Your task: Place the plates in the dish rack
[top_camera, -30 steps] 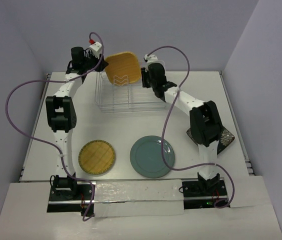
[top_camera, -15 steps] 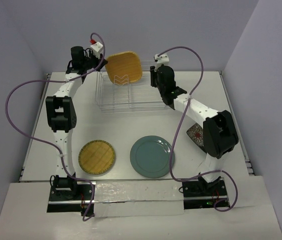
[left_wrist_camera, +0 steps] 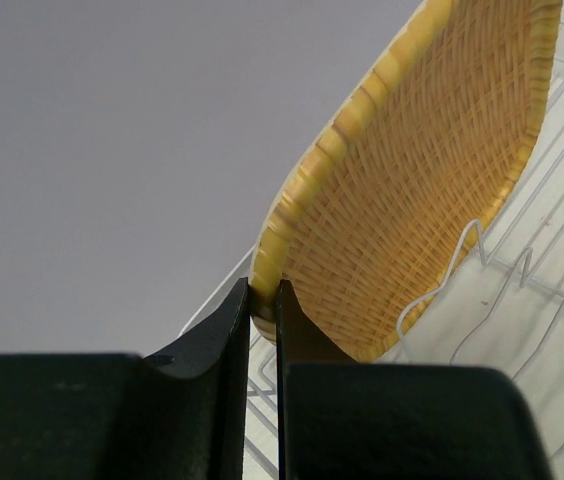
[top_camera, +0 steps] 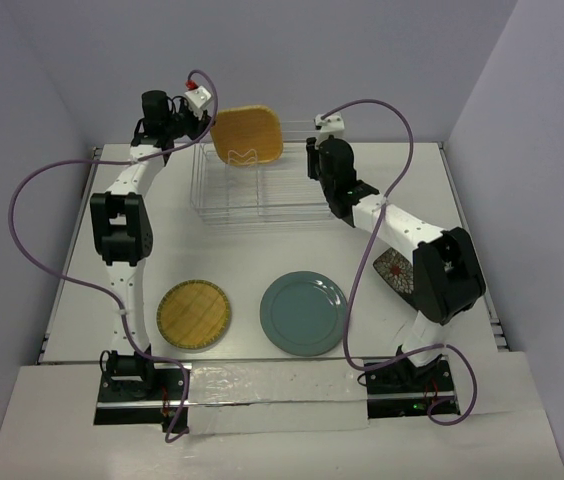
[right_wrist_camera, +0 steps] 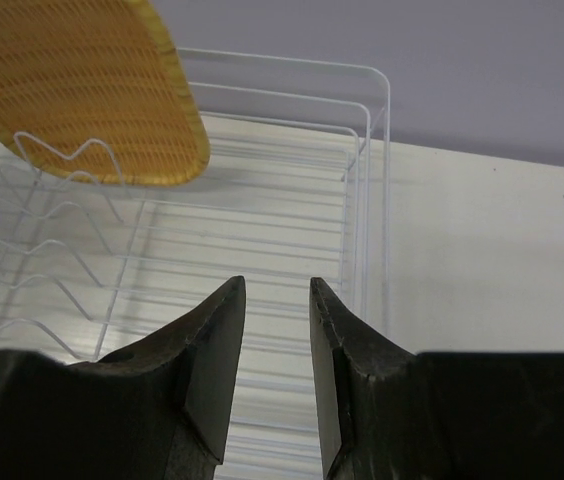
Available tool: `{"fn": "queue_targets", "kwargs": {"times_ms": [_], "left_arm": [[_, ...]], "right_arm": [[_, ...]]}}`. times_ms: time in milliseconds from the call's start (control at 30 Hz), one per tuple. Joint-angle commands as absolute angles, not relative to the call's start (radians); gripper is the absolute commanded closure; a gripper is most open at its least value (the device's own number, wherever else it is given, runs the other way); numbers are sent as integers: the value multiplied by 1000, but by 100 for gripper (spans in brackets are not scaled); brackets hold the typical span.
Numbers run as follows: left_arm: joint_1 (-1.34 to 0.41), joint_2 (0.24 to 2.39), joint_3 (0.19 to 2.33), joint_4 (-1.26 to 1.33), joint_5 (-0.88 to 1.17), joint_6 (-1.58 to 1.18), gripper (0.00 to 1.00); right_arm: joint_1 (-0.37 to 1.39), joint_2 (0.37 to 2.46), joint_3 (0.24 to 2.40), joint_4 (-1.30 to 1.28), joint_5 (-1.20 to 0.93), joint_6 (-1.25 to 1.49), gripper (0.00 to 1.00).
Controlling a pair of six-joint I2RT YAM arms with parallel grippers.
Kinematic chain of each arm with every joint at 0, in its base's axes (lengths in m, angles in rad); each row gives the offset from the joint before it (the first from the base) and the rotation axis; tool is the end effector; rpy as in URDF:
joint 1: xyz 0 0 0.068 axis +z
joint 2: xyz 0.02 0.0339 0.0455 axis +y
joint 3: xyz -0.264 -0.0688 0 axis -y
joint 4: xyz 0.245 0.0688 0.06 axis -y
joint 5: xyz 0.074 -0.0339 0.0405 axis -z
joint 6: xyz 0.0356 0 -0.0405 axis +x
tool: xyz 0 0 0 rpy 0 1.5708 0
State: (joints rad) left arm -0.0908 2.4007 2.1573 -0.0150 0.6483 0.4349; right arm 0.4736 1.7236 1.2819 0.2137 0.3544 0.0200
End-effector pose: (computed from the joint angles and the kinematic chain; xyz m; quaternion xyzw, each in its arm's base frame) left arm 0.5617 -0.0727 0.2647 0.3828 0.6748 -0.1496 0.6130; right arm 0.3722 0.1769 0.2997 -0.0664 0.7756 0.0158 0.6275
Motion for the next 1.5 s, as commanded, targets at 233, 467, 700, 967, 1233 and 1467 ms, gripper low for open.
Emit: {"fn": "queue_targets", "kwargs": {"times_ms": [233, 467, 700, 967, 1233, 1467], "left_arm": [[-94, 2251, 2177, -70, 619, 584, 100], [-97, 2247, 2181, -116, 611, 595, 100], [-100, 2243, 2129, -98, 596, 563, 100], [-117, 2266, 2141, -101, 469, 547, 60], [-117, 2192, 2126, -78, 390, 541, 16], [-117, 2121, 2130, -94, 307, 494, 4]], "right_arm": [[480, 1680, 1253, 281, 379, 12, 63], [480, 1692, 1253, 272, 380, 12, 63], [480, 1692, 1250, 271, 377, 11, 63], [480, 1679, 1248, 262, 381, 11, 60], [482, 1638, 1224, 265, 334, 33, 56], [489, 1555, 1170, 266, 322, 40, 31]]}}
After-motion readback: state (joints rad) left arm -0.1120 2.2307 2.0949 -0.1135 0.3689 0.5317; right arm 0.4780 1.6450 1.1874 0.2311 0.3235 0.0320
